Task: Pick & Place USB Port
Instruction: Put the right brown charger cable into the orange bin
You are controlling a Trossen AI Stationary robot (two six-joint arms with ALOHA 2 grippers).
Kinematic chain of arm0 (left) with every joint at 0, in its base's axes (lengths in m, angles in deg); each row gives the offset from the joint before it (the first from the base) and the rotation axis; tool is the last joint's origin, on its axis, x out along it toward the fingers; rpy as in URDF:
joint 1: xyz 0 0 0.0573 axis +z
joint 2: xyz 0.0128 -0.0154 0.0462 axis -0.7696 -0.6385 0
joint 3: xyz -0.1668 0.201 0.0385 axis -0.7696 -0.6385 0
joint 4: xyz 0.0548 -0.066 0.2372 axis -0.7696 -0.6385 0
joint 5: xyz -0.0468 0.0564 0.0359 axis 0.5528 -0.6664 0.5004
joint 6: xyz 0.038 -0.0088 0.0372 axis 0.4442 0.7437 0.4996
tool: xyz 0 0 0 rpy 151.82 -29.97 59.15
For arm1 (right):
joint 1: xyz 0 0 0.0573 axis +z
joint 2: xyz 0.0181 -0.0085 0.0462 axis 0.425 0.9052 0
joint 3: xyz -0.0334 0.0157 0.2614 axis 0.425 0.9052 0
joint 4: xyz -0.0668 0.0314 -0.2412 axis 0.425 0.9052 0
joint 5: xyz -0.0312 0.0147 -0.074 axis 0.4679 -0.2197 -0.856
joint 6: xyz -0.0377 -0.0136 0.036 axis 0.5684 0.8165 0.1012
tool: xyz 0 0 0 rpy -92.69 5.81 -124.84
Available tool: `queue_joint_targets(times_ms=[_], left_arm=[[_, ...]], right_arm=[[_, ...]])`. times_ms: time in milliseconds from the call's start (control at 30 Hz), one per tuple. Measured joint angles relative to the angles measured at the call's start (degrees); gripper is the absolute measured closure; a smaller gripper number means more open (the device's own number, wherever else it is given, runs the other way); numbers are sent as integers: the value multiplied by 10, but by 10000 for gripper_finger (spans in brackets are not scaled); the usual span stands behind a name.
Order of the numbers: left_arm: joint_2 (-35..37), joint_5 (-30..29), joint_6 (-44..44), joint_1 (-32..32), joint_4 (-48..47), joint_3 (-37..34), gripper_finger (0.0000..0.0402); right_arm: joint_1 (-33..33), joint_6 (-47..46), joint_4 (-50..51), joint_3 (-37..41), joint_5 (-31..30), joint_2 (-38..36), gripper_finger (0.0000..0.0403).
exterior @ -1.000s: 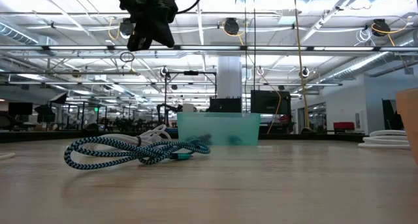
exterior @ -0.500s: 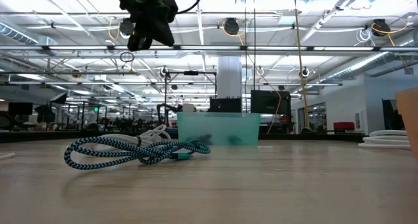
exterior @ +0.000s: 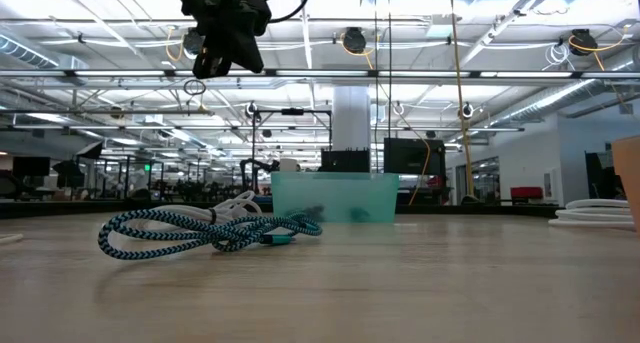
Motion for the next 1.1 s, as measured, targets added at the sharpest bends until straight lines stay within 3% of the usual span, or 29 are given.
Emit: queue_joint_targets(times_ms=[267, 633, 933, 1100], left_arm=[[0, -2, 2, 0, 1, 0, 378], [0, -2, -1, 0, 1, 0, 378], [0, 2, -3, 0, 0, 0, 378], [0, 2, -2, -2, 0, 0, 378]], right_arm=[[17, -33, 46, -15, 0, 0, 372], [28, -66, -95, 71, 11, -1, 372], [33, -59, -117, 88, 23, 0, 272], [36, -73, -116, 88, 16, -14, 244]])
